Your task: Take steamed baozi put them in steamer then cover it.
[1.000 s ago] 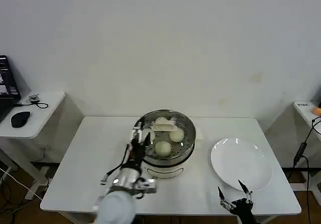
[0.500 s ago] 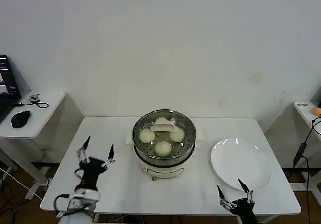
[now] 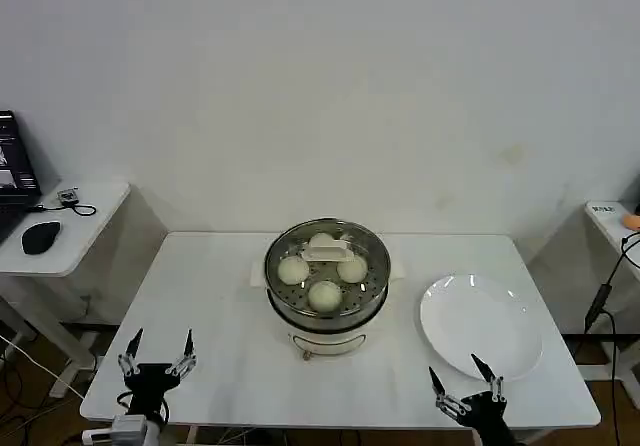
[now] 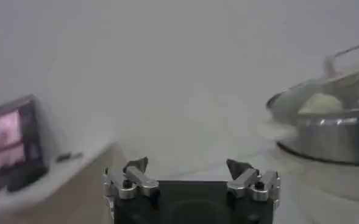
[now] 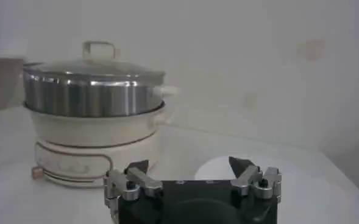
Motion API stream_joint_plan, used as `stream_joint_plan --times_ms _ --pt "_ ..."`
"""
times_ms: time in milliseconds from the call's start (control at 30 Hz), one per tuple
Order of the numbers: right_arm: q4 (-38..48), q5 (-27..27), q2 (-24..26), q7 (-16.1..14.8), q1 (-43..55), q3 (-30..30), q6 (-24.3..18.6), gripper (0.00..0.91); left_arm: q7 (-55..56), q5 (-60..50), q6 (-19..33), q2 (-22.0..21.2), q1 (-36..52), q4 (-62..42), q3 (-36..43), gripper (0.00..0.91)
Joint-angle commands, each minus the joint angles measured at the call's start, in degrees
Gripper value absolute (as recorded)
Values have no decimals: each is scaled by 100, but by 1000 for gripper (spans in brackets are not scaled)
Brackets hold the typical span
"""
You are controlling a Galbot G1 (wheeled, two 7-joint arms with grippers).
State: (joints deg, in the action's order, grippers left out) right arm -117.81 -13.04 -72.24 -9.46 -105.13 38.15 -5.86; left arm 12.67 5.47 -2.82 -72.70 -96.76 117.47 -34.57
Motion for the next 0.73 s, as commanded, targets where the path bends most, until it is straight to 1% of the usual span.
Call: stream_joint_plan --times_ms 33,467,733 --pt "-226 -123 110 183 -114 -170 127 907 -49 707 210 -97 -319 -207 -207 907" --pt "-209 -57 117 272 -110 -452 236 907 -176 522 172 -181 -408 -67 -269 907" --pt "-210 -88 90 347 -118 -476 256 907 -190 444 175 -185 -458 35 -249 907"
